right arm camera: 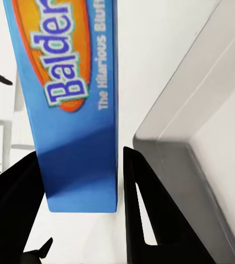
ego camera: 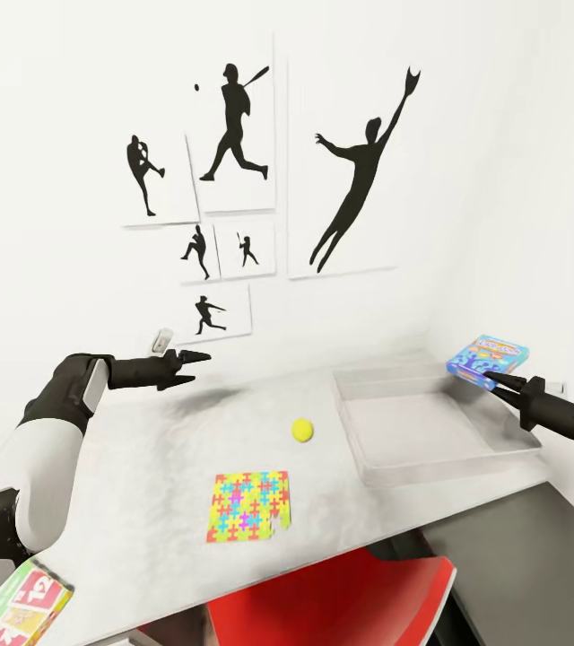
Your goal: Put all the toys in the child's room - the three board games (two on the bed and one on the table), the two jigsaw puzzles on the table, and the tennis ball on the table - inside the toy box on the table in the child's room.
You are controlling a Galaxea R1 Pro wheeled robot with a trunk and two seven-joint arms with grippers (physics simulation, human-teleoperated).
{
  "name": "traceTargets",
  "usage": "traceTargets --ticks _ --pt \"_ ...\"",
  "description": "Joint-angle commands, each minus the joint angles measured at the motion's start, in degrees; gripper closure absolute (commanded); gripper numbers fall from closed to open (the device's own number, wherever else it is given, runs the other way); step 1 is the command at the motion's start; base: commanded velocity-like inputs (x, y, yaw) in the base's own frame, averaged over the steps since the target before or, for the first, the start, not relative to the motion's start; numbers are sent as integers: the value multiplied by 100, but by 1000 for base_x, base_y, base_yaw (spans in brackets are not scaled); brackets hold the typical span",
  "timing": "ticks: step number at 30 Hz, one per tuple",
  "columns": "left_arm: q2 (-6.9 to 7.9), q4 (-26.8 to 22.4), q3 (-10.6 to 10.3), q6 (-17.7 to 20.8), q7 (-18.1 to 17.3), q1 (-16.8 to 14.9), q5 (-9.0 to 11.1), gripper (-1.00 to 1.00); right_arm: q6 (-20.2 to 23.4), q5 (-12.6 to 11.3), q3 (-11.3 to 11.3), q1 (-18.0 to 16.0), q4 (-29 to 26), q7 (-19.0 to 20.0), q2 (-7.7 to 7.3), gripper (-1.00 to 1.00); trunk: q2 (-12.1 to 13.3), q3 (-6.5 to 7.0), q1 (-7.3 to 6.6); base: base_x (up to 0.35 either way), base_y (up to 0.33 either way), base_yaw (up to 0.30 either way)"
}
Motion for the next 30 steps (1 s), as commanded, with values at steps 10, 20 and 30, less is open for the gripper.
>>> traceTargets --ticks 10,20,30 --pt "-2 1 18 40 -13 -7 -4 -100 20 54 -10 -7 2 56 -1 100 -12 -12 4 19 -2 0" --pt "-2 1 17 36 -13 -7 -4 -100 18 57 -8 -7 0 50 2 100 -12 -12 4 79 -69 0" --pt "-2 1 23 35 -18 -7 -4 -100 18 61 -8 -7 -4 47 1 100 -12 -12 4 2 -2 0"
